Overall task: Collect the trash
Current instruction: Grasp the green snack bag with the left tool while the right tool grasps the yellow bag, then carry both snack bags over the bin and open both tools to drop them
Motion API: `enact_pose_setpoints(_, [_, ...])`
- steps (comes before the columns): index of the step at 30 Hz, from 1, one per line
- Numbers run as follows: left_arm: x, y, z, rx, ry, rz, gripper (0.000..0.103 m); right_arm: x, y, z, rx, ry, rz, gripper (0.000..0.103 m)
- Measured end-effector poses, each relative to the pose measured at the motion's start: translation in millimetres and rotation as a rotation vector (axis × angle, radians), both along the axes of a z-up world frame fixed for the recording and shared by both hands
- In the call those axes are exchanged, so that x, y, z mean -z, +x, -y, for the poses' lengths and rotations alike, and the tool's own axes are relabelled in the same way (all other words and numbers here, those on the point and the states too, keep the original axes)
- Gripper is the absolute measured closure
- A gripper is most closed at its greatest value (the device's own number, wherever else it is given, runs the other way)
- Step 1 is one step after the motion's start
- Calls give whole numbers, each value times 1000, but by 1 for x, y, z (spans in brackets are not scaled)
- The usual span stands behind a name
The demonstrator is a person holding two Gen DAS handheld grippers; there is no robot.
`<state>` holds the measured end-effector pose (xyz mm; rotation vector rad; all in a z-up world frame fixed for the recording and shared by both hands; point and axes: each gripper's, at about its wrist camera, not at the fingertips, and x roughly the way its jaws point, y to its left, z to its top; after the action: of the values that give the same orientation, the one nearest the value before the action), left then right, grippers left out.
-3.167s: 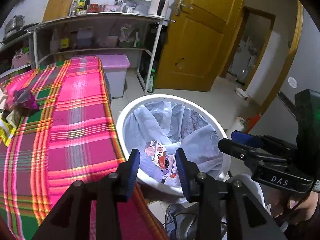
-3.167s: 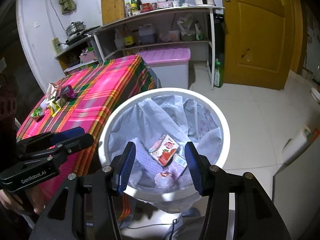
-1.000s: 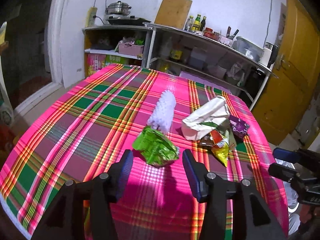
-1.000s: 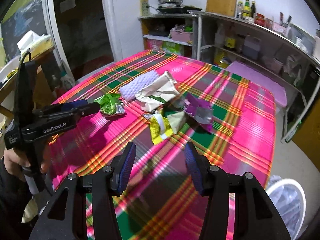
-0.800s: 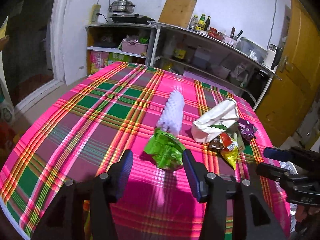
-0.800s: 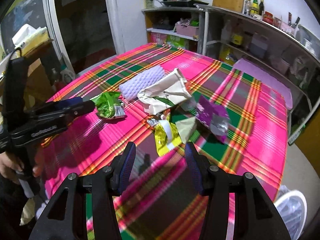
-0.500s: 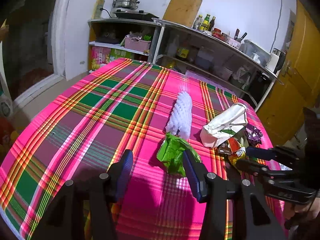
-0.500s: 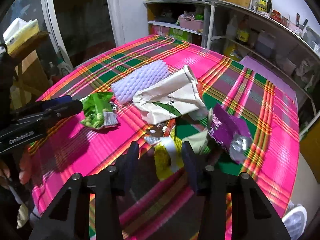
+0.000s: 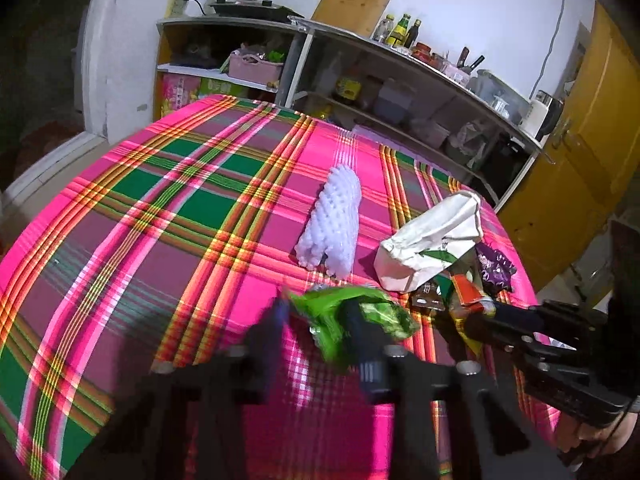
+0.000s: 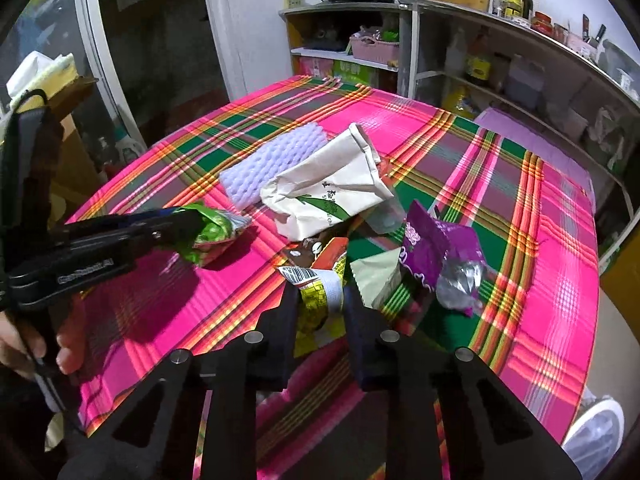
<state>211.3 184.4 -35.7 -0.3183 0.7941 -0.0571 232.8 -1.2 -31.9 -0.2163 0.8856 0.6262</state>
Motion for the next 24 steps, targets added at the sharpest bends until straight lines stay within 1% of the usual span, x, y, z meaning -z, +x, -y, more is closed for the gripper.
enact_pose_setpoints(3, [-2,-4,6,7,24,8,82,-2,-6,4,3,13,0,81])
enact_pose_setpoints(4, [-3,-6,9,8,34,12,85,-3,-8,6,4,18,-1,81])
enact_pose_setpoints(5, [-4,-9,12,11,42,16,93,-4,-11,8,7,26,0,81])
enact_pose_setpoints(8, [-8,-20,17,15,44,32,97,-10,-22,14,11,46,7,81])
enact_pose_setpoints(17, [-25,-54,41,38,31,68,98,-29,-67,53,45,92,43,81])
enact_pose_setpoints(24, [-46,-78,81,118,27,112,98,-40,-99,102,121,120,65,81])
